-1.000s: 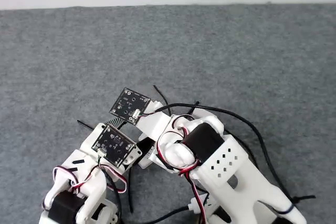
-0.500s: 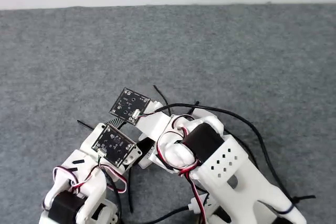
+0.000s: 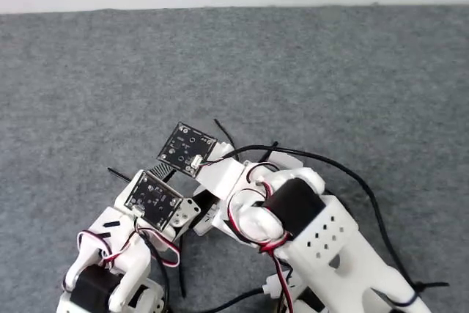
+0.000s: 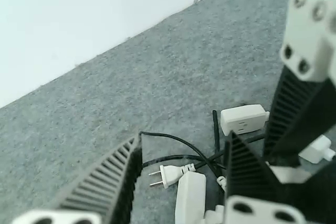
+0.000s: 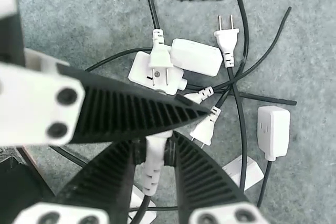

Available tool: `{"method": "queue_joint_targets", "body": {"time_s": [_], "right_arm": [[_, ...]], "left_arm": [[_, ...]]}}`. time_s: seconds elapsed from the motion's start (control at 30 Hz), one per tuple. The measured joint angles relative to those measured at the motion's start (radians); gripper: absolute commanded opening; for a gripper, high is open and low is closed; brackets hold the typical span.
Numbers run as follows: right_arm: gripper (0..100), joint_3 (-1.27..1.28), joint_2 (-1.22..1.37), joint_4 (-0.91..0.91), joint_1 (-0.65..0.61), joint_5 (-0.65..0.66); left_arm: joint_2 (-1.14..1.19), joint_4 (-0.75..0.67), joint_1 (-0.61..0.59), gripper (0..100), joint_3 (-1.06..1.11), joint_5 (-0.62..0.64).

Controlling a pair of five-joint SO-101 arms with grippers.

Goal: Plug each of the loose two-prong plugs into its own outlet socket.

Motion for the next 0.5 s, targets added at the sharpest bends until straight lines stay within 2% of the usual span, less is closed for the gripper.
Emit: {"method": "queue_joint_targets", "body": {"time_s": [0.5], "right_arm": [[0.8,-0.129,-0.014,0.066,0.000,0.000]], "left_arm": [[-0.002,-0.017,-0.005,25,0.015,0.000]]}}
